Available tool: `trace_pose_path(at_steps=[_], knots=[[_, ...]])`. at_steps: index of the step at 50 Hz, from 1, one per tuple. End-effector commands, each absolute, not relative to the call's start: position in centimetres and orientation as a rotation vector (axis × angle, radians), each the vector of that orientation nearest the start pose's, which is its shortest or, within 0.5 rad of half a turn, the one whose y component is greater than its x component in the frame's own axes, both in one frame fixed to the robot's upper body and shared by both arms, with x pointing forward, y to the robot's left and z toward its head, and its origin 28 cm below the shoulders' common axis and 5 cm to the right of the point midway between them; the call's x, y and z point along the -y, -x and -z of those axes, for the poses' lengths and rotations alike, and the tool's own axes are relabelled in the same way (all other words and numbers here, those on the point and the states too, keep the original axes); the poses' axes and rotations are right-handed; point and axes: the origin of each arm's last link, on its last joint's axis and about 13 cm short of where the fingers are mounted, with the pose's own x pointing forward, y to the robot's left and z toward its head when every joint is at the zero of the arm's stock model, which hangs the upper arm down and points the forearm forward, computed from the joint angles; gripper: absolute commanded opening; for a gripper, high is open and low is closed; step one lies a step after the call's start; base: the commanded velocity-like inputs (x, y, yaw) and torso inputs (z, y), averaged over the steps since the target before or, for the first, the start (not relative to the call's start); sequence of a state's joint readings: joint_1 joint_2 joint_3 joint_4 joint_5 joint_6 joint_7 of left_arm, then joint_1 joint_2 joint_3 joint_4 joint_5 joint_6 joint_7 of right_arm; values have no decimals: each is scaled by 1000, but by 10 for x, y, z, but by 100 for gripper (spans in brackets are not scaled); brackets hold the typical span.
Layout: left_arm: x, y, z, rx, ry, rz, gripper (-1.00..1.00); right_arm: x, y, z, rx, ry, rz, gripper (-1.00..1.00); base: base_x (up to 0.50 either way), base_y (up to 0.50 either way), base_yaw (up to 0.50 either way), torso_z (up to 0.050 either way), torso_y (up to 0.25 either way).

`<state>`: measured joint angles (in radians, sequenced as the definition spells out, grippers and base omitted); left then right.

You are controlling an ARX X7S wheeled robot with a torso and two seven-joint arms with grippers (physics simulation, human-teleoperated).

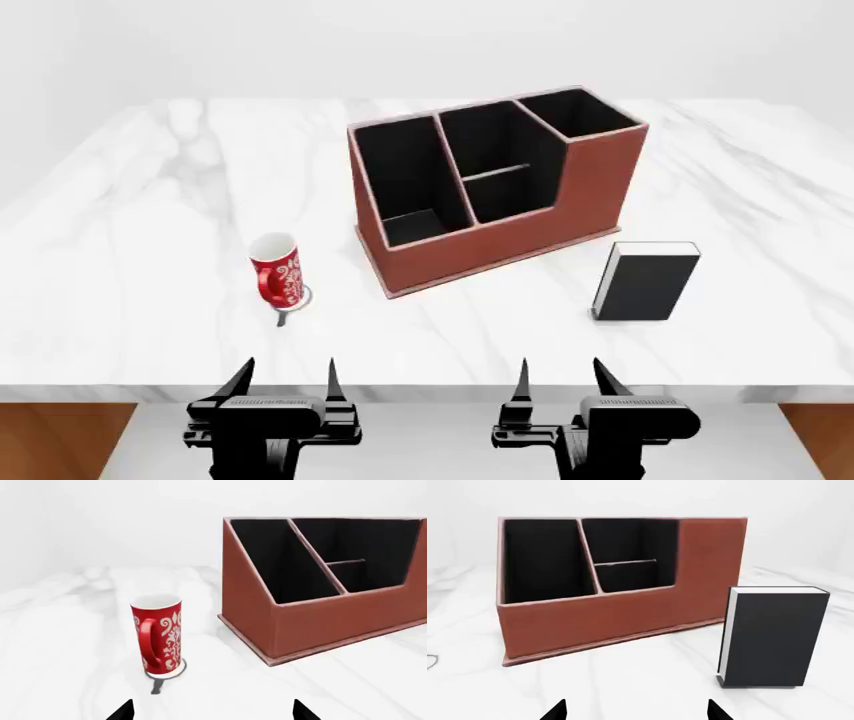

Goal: Pick up the book and place it in the back compartment of the caddy.

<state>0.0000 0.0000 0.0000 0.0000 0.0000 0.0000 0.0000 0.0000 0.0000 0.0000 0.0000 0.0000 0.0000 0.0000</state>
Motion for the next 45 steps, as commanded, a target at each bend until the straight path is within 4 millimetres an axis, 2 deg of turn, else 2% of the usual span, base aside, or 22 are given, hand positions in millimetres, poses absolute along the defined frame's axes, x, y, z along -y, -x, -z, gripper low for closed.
trace_pose_path(at_steps=[1,25,26,27,41,45], knots=[[-206,-210,-13,4,-1,2,100,95,-209,-13,2,-12,-10,100,0,0,0,0,0],[-205,-210,-11,-11,-2,10,100,95,-208,-12,-7,-12,-12,100,0,0,0,0,0],[-207,-213,-10,15,-39,-4,100,91,-204,-16,34,-55,-40,100,0,0,0,0,0],[-205,-210,-10,-11,1,8,100,95,-208,-12,-7,-12,-11,100,0,0,0,0,0],[-203,-209,-6,-17,-15,10,100,94,-207,-9,-13,-20,-13,100,0,0,0,0,0],[-204,-208,-15,37,-18,-2,100,97,-209,-16,15,-28,11,100,0,0,0,0,0]])
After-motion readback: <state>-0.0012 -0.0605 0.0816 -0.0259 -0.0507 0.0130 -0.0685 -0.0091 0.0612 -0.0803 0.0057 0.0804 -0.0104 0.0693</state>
